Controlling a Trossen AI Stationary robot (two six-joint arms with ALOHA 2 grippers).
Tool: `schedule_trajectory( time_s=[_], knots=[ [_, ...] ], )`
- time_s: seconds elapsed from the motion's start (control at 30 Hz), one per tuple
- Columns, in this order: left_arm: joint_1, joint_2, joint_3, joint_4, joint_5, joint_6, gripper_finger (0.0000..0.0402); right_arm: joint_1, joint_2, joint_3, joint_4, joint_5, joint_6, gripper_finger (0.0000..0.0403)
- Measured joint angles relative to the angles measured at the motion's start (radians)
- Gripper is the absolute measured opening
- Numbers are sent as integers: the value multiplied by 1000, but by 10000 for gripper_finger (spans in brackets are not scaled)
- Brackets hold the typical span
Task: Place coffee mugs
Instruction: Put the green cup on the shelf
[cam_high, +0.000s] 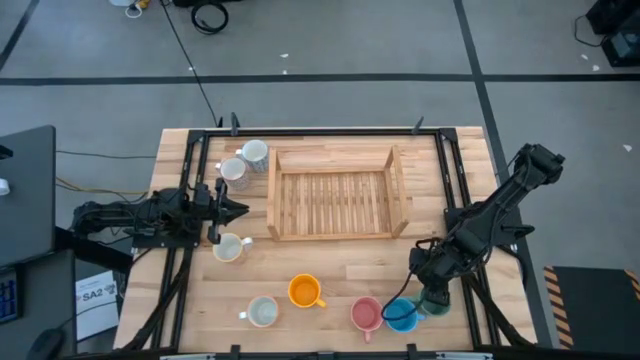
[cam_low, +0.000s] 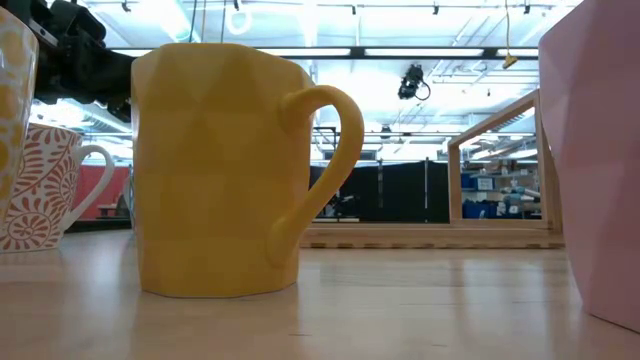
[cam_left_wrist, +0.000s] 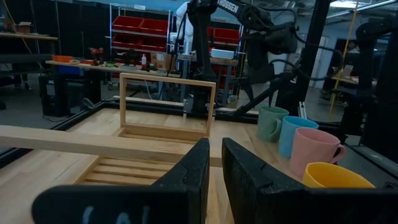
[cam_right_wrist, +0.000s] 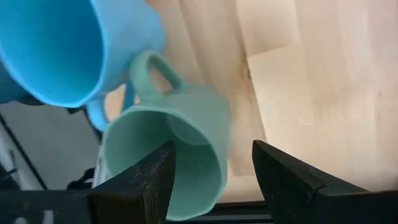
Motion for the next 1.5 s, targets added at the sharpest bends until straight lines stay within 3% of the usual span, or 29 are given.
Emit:
schedule_trajectory(
  time_s=[0.73, 0.97, 1.33, 1.5],
  knots=[
    [0, 0, 0, 0, 0, 0, 50, 1, 165, 0, -42, -11, -63, 207],
    [0, 0, 0, 0, 0, 0, 50, 1, 177, 0, -42, -26, -103, 159],
    [0, 0, 0, 0, 0, 0, 50, 0, 174, 0, -46, -30, -104, 39],
    [0, 0, 0, 0, 0, 0, 50, -1, 173, 0, -49, -30, -102, 30]
  ],
)
